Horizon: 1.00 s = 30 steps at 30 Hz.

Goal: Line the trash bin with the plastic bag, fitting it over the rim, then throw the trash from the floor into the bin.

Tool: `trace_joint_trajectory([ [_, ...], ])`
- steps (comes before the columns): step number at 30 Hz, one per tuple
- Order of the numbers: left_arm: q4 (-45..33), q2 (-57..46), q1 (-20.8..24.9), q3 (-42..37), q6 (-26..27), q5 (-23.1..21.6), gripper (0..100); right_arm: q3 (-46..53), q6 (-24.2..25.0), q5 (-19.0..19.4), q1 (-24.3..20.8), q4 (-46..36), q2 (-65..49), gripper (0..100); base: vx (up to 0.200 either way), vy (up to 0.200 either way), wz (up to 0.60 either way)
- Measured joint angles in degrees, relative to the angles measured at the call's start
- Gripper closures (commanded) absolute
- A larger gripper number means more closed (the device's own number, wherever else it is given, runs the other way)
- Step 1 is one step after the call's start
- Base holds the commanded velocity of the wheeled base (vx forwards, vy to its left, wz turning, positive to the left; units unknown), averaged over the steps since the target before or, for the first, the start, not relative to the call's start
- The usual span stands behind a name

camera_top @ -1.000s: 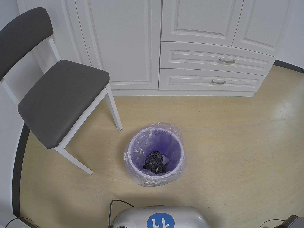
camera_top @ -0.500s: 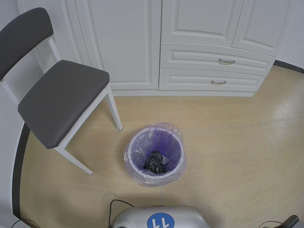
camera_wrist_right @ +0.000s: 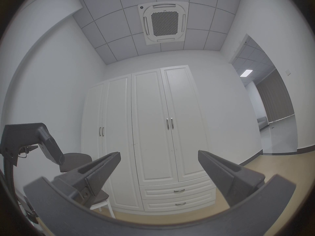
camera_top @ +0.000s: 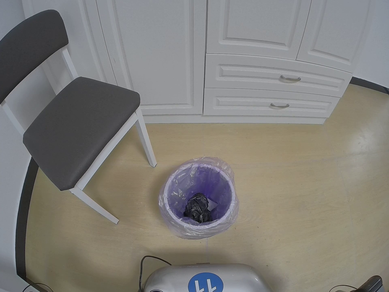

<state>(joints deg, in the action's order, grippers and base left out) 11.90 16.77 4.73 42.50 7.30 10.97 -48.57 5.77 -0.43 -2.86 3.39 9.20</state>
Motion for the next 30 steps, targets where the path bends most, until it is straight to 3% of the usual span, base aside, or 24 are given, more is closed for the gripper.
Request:
trace_joint_trajectory([
  [13,-1.50,-7.33,-1.97,-2.28,-0.05,-0.39,0,0.09,1.01,-2.61,0.33,0.11,-4.63,0,0.000,0.000,0.00],
  [30,-3.47,-14.08,-4.13,-2.18,-0.09,-1.23,0,-0.16,3.12,-2.77,2.40,0.02,-8.24,0,0.000,0.000,0.00],
])
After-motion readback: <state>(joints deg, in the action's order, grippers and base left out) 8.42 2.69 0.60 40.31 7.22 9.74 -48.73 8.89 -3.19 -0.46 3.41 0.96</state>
